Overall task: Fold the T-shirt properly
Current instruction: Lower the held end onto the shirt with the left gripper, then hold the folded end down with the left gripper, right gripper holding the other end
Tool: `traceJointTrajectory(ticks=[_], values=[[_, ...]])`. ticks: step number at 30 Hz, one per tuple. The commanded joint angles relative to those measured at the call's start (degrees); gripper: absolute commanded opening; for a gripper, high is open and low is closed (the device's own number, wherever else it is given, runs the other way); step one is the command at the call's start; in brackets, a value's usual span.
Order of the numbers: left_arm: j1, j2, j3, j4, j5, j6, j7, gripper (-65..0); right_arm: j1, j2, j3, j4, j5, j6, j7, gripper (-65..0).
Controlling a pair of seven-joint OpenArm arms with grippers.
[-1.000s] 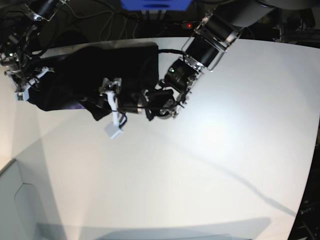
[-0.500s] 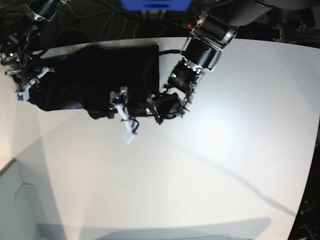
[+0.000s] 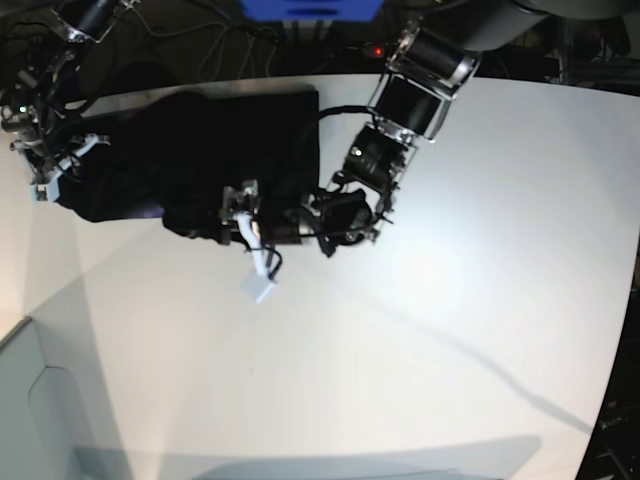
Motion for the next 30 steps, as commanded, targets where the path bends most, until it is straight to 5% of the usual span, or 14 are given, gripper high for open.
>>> traceJointTrajectory(ticks=[1, 16, 22, 30], values=[[-1.3, -0.3, -0.1, 3.1, -1.9, -0.7, -0.2, -23.9, -0.4, -0.4, -0.4, -0.4, -1.1, -0.1, -3.1, -52.6], [7.3, -10.6, -4.5, 16.0, -1.3, -0.7, -3.1, -23.9, -0.7, -0.4, -0.4, 12.6, -1.3, -0.1, -3.2, -51.9], [9.6, -14.1, -4.6, 19.6, -1.2, -0.7, -3.2, -23.9, 0.0, 0.0, -0.4, 16.9, -1.2, -0.1, -5.7, -40.1], [13.4, -15.5, -7.6, 20.8, 0.3, -0.7, -3.1, -23.8, 5.5, 3.1, 5.0, 16.2, -1.3, -0.1, -7.0, -40.0]])
